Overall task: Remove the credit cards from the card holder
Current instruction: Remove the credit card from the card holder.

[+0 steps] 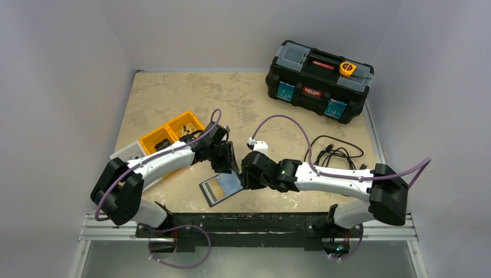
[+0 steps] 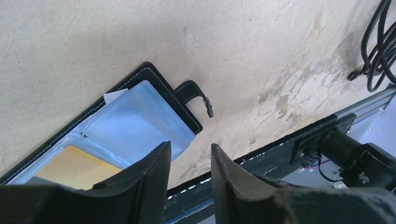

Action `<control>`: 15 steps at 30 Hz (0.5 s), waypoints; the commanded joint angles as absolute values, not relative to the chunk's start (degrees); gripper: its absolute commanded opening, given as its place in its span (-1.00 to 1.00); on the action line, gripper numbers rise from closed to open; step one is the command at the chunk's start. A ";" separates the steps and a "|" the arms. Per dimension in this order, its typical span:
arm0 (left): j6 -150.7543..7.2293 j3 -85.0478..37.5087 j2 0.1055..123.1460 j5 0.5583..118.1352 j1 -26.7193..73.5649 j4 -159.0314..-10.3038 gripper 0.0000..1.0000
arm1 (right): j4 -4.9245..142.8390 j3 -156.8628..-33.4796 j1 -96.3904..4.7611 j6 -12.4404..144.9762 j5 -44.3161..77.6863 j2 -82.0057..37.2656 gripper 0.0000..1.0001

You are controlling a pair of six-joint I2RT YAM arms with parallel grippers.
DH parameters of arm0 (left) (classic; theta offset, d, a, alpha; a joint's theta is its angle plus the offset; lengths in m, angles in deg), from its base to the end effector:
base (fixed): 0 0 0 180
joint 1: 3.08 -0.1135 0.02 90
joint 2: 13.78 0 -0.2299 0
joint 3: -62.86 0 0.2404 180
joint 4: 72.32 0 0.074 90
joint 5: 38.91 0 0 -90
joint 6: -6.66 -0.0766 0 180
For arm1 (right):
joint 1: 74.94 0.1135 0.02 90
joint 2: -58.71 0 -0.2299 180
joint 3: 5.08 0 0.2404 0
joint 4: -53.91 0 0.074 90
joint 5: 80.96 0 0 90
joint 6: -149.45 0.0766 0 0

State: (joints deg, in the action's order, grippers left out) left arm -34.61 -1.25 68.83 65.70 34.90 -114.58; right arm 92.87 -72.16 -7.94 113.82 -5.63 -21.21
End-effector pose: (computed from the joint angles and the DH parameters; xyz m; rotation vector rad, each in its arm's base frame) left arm 0.2173 -0.1942 0.1360 -0.1716 2.8376 -0.7736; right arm 0.1373 0.2739 0.1700 -0.1664 2.5304 0.6052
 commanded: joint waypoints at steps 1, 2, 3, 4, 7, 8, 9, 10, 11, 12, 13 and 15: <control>-36.44 -4.66 63.61 61.15 34.58 -119.75 -0.18 | 91.39 -73.60 -8.09 112.39 -7.07 -21.47 -0.28; -36.43 -4.55 62.25 59.89 34.13 -120.68 -0.13 | 90.58 -74.18 -7.92 111.86 -6.30 -22.35 -0.27; -36.30 -4.09 60.63 58.92 33.53 -122.26 -0.10 | 90.05 -75.00 -7.67 111.38 -5.86 -23.39 -0.26; -36.02 -3.21 58.79 58.18 32.68 -123.13 -0.09 | 89.77 -75.97 -7.24 110.87 -5.55 -25.00 -0.25; -34.85 1.29 52.17 56.56 29.08 -125.14 -0.03 | 88.43 -79.55 -6.35 108.96 -4.09 -28.74 -0.18; -34.60 3.16 49.70 56.60 27.63 -125.65 -0.02 | 87.56 -80.30 -6.30 108.40 -3.04 -29.87 -0.16; -34.49 5.00 47.23 56.77 26.26 -126.12 -0.02 | 86.59 -80.91 -6.30 107.86 -1.79 -31.10 -0.16; -34.36 6.57 45.22 56.94 25.14 -126.57 -0.02 | 85.56 -81.49 -6.30 107.45 -0.39 -32.19 -0.15; -34.32 8.05 43.32 57.11 24.25 -126.99 -0.02 | 84.52 -82.07 -6.30 107.26 0.88 -33.38 -0.15; -34.19 9.26 41.77 57.18 23.72 -127.43 -0.03 | 83.78 -82.49 -6.30 107.17 3.39 -34.60 -0.15; -33.98 10.49 40.56 57.10 23.38 -127.72 -0.05 | 81.88 -82.73 -6.41 106.98 5.35 -35.77 -0.16; -33.12 12.88 38.76 57.31 23.23 -127.73 -0.11 | 80.12 -83.30 -6.81 106.67 7.28 -37.93 -0.17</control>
